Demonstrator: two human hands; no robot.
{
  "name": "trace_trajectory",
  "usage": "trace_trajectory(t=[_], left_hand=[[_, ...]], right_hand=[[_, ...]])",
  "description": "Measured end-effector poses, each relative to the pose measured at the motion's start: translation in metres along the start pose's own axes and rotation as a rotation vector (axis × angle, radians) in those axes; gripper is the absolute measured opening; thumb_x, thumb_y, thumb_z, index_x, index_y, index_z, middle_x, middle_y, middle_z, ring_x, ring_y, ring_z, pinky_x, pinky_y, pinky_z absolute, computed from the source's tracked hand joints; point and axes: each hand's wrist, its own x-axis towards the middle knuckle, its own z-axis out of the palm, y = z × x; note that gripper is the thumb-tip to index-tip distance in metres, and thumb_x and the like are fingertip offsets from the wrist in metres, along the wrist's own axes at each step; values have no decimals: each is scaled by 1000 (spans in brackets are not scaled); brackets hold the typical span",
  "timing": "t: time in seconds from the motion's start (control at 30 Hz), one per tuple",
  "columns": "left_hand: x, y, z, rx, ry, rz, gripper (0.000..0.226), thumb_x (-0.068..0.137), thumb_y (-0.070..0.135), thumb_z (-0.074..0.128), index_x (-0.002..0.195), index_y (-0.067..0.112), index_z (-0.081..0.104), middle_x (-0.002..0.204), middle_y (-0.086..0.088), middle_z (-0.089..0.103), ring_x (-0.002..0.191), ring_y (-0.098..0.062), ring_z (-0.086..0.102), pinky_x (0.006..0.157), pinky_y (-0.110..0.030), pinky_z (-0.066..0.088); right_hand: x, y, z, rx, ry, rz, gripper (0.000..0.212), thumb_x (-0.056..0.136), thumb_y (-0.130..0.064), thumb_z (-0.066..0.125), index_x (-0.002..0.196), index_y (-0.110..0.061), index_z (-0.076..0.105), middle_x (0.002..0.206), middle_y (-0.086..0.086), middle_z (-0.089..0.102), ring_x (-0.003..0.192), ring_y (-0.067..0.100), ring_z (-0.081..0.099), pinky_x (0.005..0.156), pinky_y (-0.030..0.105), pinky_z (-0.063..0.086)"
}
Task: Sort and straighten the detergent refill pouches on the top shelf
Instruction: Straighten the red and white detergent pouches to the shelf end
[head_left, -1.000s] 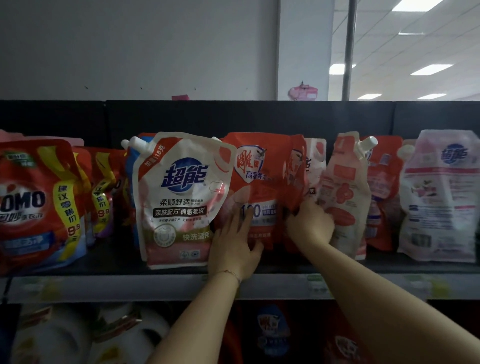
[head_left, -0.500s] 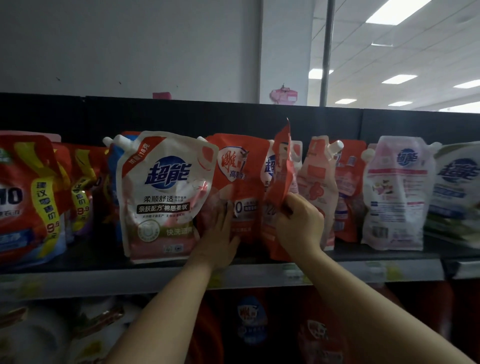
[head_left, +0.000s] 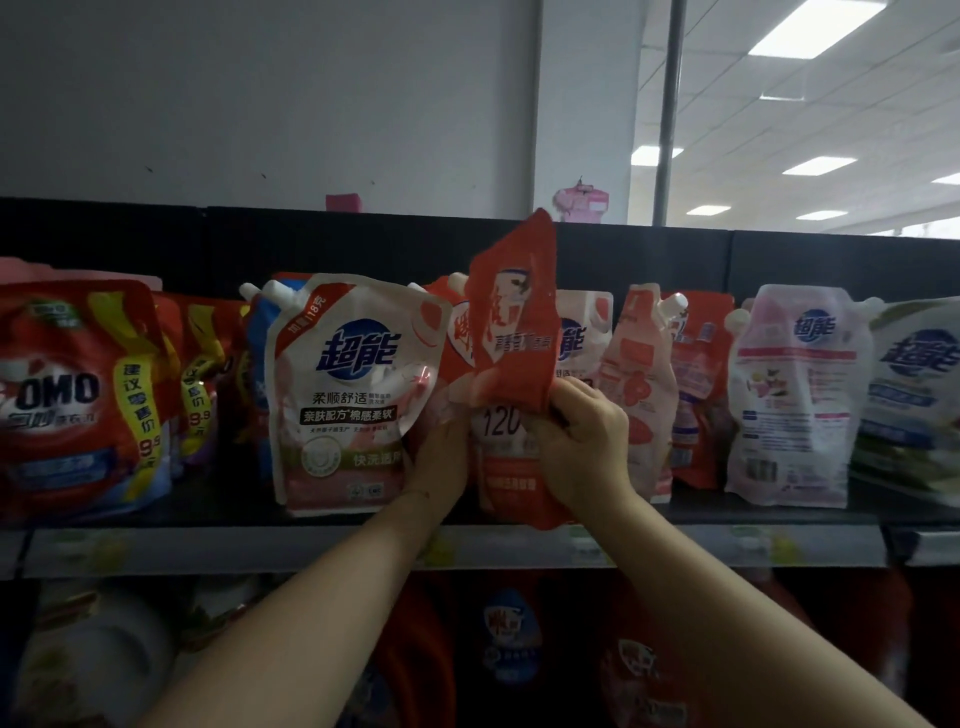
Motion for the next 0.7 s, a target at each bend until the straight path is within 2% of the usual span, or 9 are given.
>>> trace_trajectory(t=[0.1,0.23,0.3,0.37,0.43,0.5,0.57,0.63,0.7], left_hand=[[-10,12,-2,-320,-19,-118,68,74,65,63,123,17,62,118,-11,68,111,-26,63,98,-45,48],[-8,22,-8,-292,27,-87,62,96,63,27,120,19,63,111,-11,71,105,-26,66,91,-45,52],[-4,26,-9,-142,138,8,60,99,57,22,121,16,59,111,-9,69,106,-26,64,94,-43,49],[-6,25,-8,98,358,112,47,102,48,27,110,9,53,106,-7,63,100,-23,59,88,-34,44],[-11,17,-8,277,477,248,32,101,39,33,99,11,45,98,-7,57,93,-23,56,81,-33,43],[-14,5,-9,469,455,366,22,100,30,39,101,9,43,101,-6,50,96,-24,53,84,-36,44],[-16,-4,-15,607,418,431,27,99,23,46,115,2,44,111,-5,43,106,-21,46,93,-34,43],[-14,-2,-24,783,428,555,51,97,33,49,134,0,37,131,-11,41,123,-22,40,105,-33,35],[-12,3,-36,1040,287,717,69,96,52,38,147,9,22,154,-11,24,142,-21,23,115,-35,20]], right_hand=[[-1,-4,15,64,-10,-49,13,72,-5,65,62,-7,56,63,-6,56,57,21,51,57,33,45],[-4,4,29,61,-4,-58,25,77,-9,63,61,-14,45,64,-11,49,58,20,47,56,29,39],[-2,21,30,-56,-38,-99,27,86,-23,56,64,-10,48,65,-4,56,59,19,49,60,27,33],[-5,38,29,-205,-108,-88,37,93,-37,47,71,-9,54,69,3,62,60,24,57,61,28,32],[-11,46,30,-321,-186,37,36,97,-41,46,88,-10,61,84,6,68,69,31,64,59,30,35],[-14,47,35,-357,-318,250,32,100,-41,43,113,-15,57,106,7,68,88,33,64,65,34,42],[-10,45,39,-282,-408,418,35,100,-40,42,124,-15,45,113,12,65,96,35,62,73,38,45],[-5,42,37,-163,-387,503,45,97,-40,49,131,-16,33,116,14,63,97,35,62,75,38,47],[-6,41,32,-128,-366,472,66,91,-46,56,140,-21,20,131,9,54,106,32,59,81,40,48]])
